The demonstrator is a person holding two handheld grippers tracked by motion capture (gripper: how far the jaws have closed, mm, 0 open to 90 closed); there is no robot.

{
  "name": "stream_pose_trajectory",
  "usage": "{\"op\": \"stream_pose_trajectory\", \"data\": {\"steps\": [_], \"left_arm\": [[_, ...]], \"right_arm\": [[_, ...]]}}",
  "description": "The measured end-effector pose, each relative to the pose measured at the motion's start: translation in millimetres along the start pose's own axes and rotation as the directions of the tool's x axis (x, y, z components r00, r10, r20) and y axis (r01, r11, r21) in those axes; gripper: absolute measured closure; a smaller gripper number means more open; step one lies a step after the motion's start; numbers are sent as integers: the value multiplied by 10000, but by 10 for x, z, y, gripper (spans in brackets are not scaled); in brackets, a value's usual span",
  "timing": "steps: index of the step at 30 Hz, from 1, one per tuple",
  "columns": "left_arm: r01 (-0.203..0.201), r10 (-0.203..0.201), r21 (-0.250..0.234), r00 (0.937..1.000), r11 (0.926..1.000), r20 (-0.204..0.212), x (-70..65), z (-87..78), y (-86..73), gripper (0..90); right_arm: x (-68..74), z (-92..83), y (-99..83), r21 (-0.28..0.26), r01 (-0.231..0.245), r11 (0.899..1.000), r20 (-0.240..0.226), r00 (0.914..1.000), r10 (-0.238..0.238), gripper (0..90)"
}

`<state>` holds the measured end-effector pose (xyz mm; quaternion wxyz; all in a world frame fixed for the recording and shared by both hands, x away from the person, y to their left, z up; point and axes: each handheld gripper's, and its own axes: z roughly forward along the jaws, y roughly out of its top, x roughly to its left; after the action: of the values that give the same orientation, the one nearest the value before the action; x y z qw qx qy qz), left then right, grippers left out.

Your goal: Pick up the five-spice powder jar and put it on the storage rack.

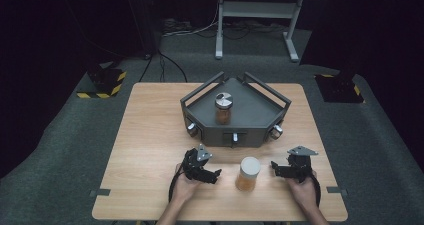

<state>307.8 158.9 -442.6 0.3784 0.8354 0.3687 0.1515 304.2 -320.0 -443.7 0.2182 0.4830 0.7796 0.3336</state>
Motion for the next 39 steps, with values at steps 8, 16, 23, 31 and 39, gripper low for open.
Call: {"op": "stream_pose_trajectory", "data": {"steps": [8, 16, 23, 31, 39], "left_arm": [[44, -43, 110, 9999, 9999, -113, 10, 32, -10, 65], [171, -169, 157, 9998, 9997, -137, 7, 74, -26, 64], [0, 8, 219, 9993, 9998, -368, -72, 90, -15, 64], [63, -54, 210, 9991, 9998, -420, -87, 89, -19, 65], [71, -62, 204, 9990, 9998, -443, -94, 88, -21, 67]], "right_arm": [[0, 0, 0, 0, 0, 10000, -1, 10000, 0, 91], [0, 0, 0, 2, -8, 10000, -3, 10000, 8, 90], [1, -2, 3, 23, -13, 10000, -4, 10000, 13, 91], [1, -2, 3, 26, -18, 10000, -5, 10000, 18, 91], [1, -2, 3, 27, -20, 10000, -5, 10000, 20, 91]]}}
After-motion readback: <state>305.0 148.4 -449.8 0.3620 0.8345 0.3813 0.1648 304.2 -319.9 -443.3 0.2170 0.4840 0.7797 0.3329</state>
